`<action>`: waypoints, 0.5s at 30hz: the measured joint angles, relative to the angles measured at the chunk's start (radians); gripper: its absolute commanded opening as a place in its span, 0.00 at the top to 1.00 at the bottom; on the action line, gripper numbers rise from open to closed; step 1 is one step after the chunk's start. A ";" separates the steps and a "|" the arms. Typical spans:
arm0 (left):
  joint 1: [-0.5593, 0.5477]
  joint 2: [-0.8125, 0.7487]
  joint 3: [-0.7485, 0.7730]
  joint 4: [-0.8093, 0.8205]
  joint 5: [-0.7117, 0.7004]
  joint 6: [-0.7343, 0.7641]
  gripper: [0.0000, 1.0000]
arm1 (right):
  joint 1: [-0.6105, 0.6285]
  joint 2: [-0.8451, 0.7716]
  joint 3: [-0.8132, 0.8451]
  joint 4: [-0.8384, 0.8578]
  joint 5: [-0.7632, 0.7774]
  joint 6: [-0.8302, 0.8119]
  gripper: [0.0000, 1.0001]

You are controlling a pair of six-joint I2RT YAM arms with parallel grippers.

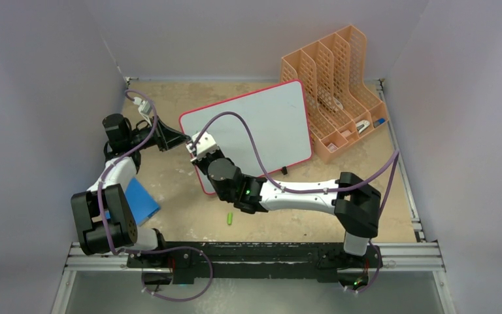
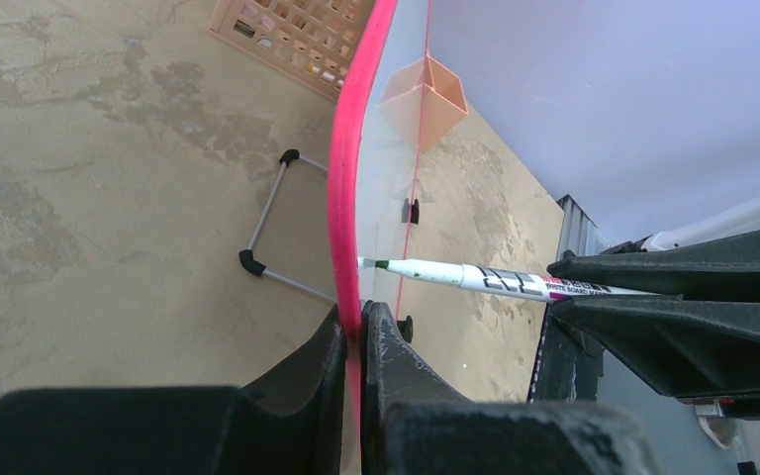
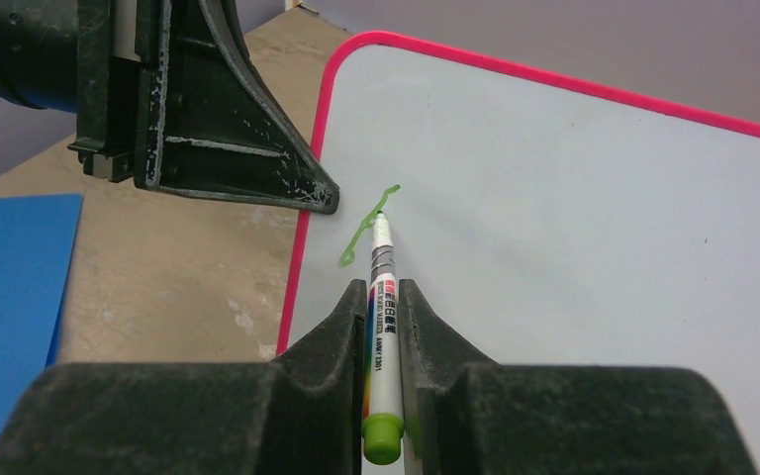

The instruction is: Write a sentence on the whiteboard

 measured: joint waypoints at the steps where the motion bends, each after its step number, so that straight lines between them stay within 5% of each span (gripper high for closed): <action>1: 0.000 0.000 0.000 0.000 0.000 0.000 1.00 | 0.000 0.000 0.000 0.000 0.002 0.000 1.00; 15: 0.000 0.000 0.000 -0.002 -0.005 0.000 1.00 | -0.001 -0.003 -0.008 -0.005 0.025 0.043 1.00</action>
